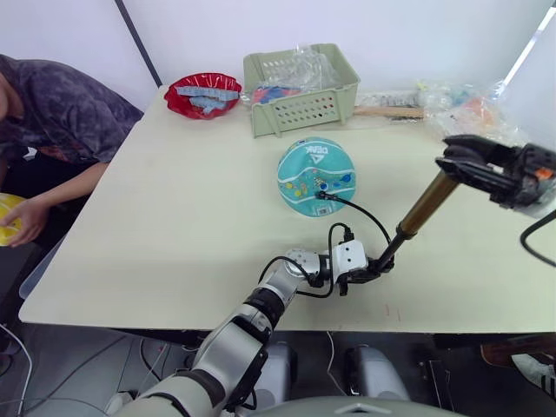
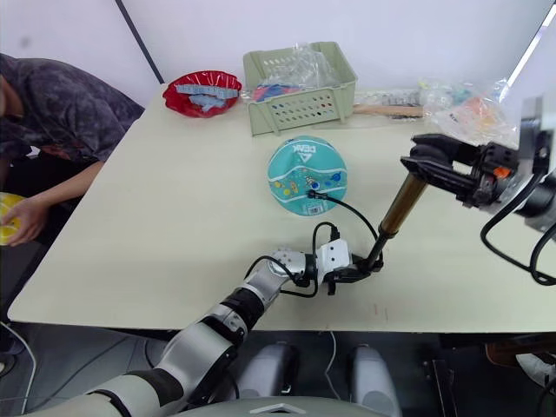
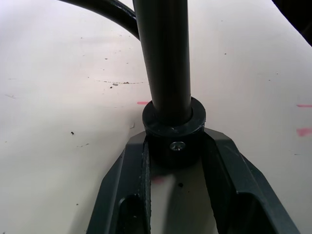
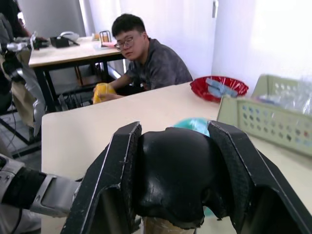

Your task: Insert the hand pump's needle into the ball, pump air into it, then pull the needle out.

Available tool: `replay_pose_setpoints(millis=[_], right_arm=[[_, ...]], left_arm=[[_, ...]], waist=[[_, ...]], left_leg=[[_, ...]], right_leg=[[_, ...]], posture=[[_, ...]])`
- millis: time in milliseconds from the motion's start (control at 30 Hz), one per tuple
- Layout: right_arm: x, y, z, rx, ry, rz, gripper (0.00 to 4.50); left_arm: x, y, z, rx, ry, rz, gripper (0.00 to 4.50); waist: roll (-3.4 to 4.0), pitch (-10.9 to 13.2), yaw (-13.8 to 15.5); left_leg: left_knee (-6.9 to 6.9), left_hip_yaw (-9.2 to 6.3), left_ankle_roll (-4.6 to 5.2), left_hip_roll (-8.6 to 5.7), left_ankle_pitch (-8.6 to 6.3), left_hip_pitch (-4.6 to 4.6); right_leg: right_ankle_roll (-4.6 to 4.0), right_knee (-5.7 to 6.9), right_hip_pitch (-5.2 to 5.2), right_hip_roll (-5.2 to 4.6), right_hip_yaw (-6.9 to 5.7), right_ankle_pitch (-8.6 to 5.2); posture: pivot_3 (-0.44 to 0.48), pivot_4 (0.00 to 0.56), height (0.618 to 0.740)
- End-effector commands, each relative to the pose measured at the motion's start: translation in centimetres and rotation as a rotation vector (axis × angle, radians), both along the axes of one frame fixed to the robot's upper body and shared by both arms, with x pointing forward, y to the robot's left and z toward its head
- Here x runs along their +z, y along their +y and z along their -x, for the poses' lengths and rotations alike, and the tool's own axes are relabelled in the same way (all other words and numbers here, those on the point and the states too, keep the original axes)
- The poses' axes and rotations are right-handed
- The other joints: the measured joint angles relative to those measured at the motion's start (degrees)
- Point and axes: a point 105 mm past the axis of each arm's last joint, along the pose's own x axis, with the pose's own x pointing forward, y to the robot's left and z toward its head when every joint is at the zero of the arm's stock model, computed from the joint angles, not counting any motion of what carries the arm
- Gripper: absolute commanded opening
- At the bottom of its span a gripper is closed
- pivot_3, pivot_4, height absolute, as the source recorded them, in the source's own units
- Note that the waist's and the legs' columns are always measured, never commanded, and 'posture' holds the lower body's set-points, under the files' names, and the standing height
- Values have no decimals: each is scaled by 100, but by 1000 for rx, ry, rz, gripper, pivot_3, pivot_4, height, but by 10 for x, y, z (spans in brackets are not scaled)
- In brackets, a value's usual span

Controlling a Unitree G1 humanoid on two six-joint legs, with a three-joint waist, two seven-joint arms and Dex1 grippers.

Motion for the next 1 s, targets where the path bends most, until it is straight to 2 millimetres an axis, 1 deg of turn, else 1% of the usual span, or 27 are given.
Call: replay_pose_setpoints(millis=[33,100,233,300,367,500,600,667,700,767,833,900,1000], right_arm=[[57,-19,13,-49,-187,-43,1660],[62,-21,14,-50,-191,-26,1660],[63,-20,13,-46,-189,-18,1660],[53,-18,10,-38,-163,-9,1660],[35,-16,6,-38,-125,-10,1660],[-11,-12,-2,-68,-47,5,1660],[-37,-6,-2,-63,-6,26,1660],[-51,-3,-2,-56,17,29,1660],[-62,-1,-3,-58,35,47,1660],[-79,1,-2,-54,56,79,1660],[-90,3,-4,-62,65,84,1660],[-115,7,-5,-72,100,99,1660],[-143,13,-4,-74,129,124,1660]], left_arm=[[-39,15,21,-47,95,-146,1005],[-39,15,21,-47,95,-145,1005],[-39,16,21,-45,96,-146,1005],[-39,15,21,-45,95,-145,1005],[-38,14,20,-43,94,-144,1005],[-38,14,20,-43,92,-143,1005],[-39,14,21,-44,93,-143,1005],[-39,14,21,-42,95,-142,1005],[-39,14,21,-42,94,-142,1005],[-39,14,21,-41,94,-142,1005],[-38,14,20,-39,94,-141,1005],[-38,14,20,-34,94,-139,1005],[-39,15,20,-30,95,-138,1005]], waist=[[6,4,5],[9,8,5],[24,19,4],[29,23,4],[29,23,3],[14,14,5],[6,5,-1],[0,-3,-13],[-1,-4,-12],[-18,-18,-9],[-16,-21,-10],[-27,-31,-11],[-32,-39,-14]], left_leg=[[3,1,0,-1,0,-10],[3,9,0,-7,0,-14],[0,12,3,-8,-1,-16],[0,13,3,-8,-2,-17],[-1,13,4,-8,-2,-17],[-1,8,4,-9,-2,-13],[0,7,4,-9,-2,-3],[1,8,4,-8,-2,8],[1,8,4,-7,-2,10],[2,4,4,-6,-2,11],[2,0,4,-3,-2,15],[2,1,3,-3,-2,17],[1,0,3,-3,-2,24]], right_leg=[[0,1,-9,-1,1,1],[3,3,-16,-13,3,2],[3,2,-19,-16,2,2],[3,2,-21,-16,2,2],[3,3,-21,-16,2,2],[3,4,-16,-13,-3,2],[4,5,-6,-10,-2,2],[5,7,0,-7,-1,3],[5,8,1,-5,-1,2],[4,8,3,1,-1,2],[3,8,8,7,-1,1],[3,8,8,8,0,1],[3,8,14,10,0,1]], posture=[[0,150,740],[0,150,740],[0,150,740],[0,150,740],[0,150,740],[0,150,740],[0,150,740],[0,150,740],[0,150,740],[0,150,740],[0,150,740],[0,150,740],[0,150,740]])
